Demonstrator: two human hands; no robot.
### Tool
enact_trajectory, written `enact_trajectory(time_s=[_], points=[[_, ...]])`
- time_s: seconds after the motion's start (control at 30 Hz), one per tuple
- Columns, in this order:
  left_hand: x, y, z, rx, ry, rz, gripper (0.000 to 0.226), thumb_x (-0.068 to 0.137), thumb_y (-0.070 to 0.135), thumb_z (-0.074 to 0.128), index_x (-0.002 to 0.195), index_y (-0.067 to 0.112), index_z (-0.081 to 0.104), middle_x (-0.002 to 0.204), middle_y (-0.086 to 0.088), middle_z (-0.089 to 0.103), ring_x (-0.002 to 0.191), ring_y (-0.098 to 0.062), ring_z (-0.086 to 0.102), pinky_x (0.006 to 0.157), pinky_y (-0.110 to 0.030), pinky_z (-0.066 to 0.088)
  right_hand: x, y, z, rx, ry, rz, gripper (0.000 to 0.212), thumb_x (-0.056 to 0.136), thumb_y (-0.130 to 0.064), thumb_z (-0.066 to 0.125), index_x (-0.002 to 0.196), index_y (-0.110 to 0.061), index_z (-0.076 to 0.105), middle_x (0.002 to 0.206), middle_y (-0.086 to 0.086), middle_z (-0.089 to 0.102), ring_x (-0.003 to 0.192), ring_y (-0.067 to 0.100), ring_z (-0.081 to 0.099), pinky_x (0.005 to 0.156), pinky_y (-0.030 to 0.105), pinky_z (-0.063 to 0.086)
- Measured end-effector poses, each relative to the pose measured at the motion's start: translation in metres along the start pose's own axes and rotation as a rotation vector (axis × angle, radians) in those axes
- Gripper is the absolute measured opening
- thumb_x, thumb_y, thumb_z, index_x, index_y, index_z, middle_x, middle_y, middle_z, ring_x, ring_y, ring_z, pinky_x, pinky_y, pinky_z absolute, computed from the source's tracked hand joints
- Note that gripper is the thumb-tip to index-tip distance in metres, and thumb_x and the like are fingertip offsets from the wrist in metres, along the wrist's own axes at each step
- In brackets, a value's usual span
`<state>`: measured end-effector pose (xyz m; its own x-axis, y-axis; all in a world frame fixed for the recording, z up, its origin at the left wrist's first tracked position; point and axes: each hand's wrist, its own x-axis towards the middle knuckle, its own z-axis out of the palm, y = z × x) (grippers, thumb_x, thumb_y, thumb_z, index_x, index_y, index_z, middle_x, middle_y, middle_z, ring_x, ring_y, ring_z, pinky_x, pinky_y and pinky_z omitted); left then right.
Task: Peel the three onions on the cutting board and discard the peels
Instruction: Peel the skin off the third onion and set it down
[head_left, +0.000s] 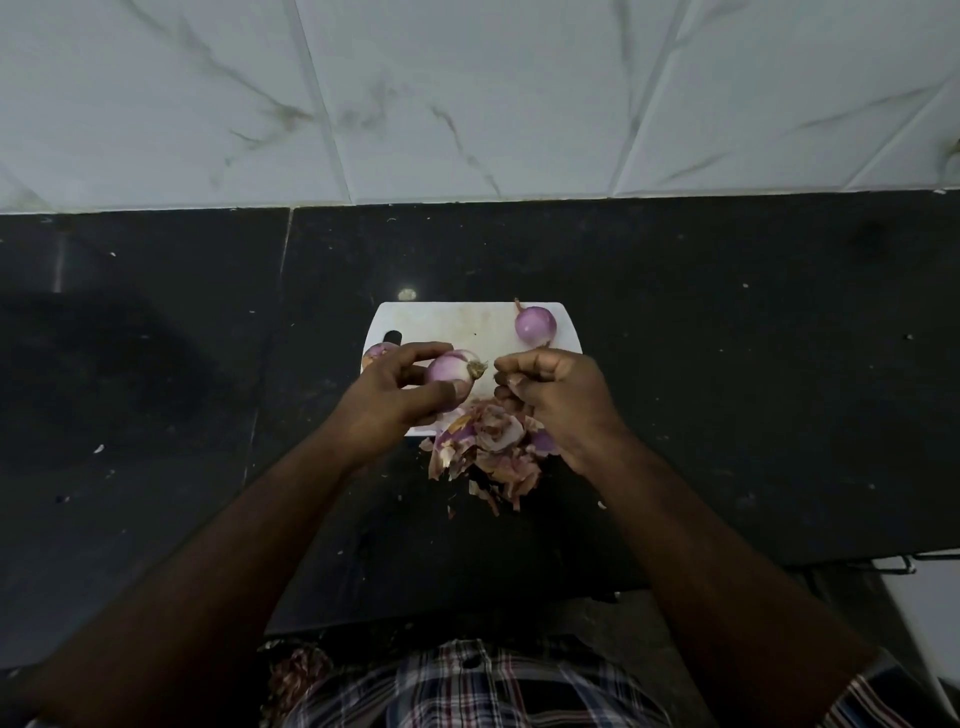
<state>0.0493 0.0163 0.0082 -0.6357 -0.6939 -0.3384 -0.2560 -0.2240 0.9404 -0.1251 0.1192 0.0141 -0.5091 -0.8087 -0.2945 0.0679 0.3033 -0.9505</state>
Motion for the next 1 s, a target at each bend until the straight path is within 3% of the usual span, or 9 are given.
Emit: enact_trajectory(time_s=[0.1, 0.17, 0.33, 0.5, 0.67, 0.77, 0.87, 1.0], points=[[-0.002, -0.004, 0.0, 0.075, 0.04, 0.049, 0.056, 0.071, 0.03, 0.084, 0.124, 0.034, 0.064, 0.114, 0.0, 0.069, 0.103, -0.019, 0.07, 0.086, -0.035, 0.059, -0.004, -0.001, 0.001, 0.023, -0.065, 0.032, 0.024, 0.094, 0.003, 0.059, 0.103, -0.012, 0.075, 0.1, 0.004, 0.076, 0.097, 0.019, 0.072, 0.082, 0.036, 0.061], [-0.003, -0.005, 0.001, 0.106, 0.059, 0.08, 0.057, 0.074, 0.024, 0.088, 0.125, 0.033, 0.062, 0.116, 0.001, 0.068, 0.101, -0.017, 0.07, 0.085, -0.032, 0.059, -0.006, -0.003, 0.006, -0.006, -0.077, 0.024, 0.015, 0.093, -0.008, 0.065, 0.1, -0.016, 0.076, 0.097, 0.001, 0.076, 0.092, 0.017, 0.073, 0.082, 0.039, 0.06], [-0.003, -0.006, 0.007, 0.244, 0.108, 0.192, 0.068, 0.073, 0.014, 0.089, 0.131, 0.028, 0.055, 0.119, 0.006, 0.06, 0.098, -0.015, 0.066, 0.074, -0.02, 0.058, -0.009, -0.004, 0.022, -0.086, 0.101, 0.068, 0.011, 0.09, -0.007, 0.067, 0.083, -0.013, 0.074, 0.077, 0.003, 0.075, 0.068, 0.014, 0.07, 0.076, 0.042, 0.062], [0.0, -0.009, 0.011, 0.646, 0.169, 0.354, 0.083, 0.068, 0.031, 0.09, 0.139, 0.02, 0.05, 0.126, 0.0, 0.045, 0.108, -0.012, 0.052, 0.09, -0.028, 0.053, -0.005, 0.001, 0.033, -0.207, 0.221, 0.05, 0.02, 0.088, -0.009, 0.06, 0.074, -0.02, 0.07, 0.07, -0.003, 0.07, 0.072, 0.019, 0.069, 0.071, 0.039, 0.06], [-0.004, -0.009, 0.031, 0.957, 0.372, 0.491, 0.075, 0.062, 0.024, 0.089, 0.127, 0.011, 0.054, 0.119, -0.011, 0.048, 0.104, -0.029, 0.052, 0.082, -0.042, 0.051, 0.0, 0.01, 0.046, -0.247, 0.276, 0.113, 0.02, 0.088, -0.009, 0.053, 0.076, -0.018, 0.067, 0.074, -0.001, 0.067, 0.074, 0.018, 0.062, 0.063, 0.029, 0.047], [0.0, -0.009, 0.035, 1.079, 0.397, 0.505, 0.067, 0.06, 0.017, 0.089, 0.118, 0.003, 0.06, 0.11, -0.02, 0.053, 0.094, -0.039, 0.054, 0.076, -0.046, 0.049, -0.005, 0.009, 0.05, -0.453, 0.268, 0.007, 0.015, 0.087, -0.005, 0.052, 0.082, -0.014, 0.062, 0.079, -0.001, 0.064, 0.077, 0.014, 0.056, 0.066, 0.027, 0.04], [0.009, -0.003, 0.023, 1.013, 0.399, 0.363, 0.07, 0.066, 0.023, 0.089, 0.126, 0.01, 0.056, 0.12, -0.013, 0.047, 0.1, -0.03, 0.054, 0.079, -0.036, 0.046, -0.014, 0.012, 0.055, -0.554, 0.218, -0.13, 0.013, 0.089, -0.004, 0.051, 0.085, -0.015, 0.058, 0.081, -0.002, 0.062, 0.077, 0.013, 0.055, 0.064, 0.027, 0.041], [0.016, 0.003, 0.001, 0.689, 0.273, 0.196, 0.075, 0.069, 0.038, 0.09, 0.131, 0.023, 0.052, 0.125, 0.003, 0.042, 0.102, -0.014, 0.054, 0.079, -0.021, 0.048, -0.01, 0.016, 0.038, -0.578, 0.175, -0.059, 0.016, 0.099, -0.018, 0.047, 0.097, -0.013, 0.062, 0.091, 0.001, 0.066, 0.085, 0.018, 0.06, 0.071, 0.029, 0.04]])
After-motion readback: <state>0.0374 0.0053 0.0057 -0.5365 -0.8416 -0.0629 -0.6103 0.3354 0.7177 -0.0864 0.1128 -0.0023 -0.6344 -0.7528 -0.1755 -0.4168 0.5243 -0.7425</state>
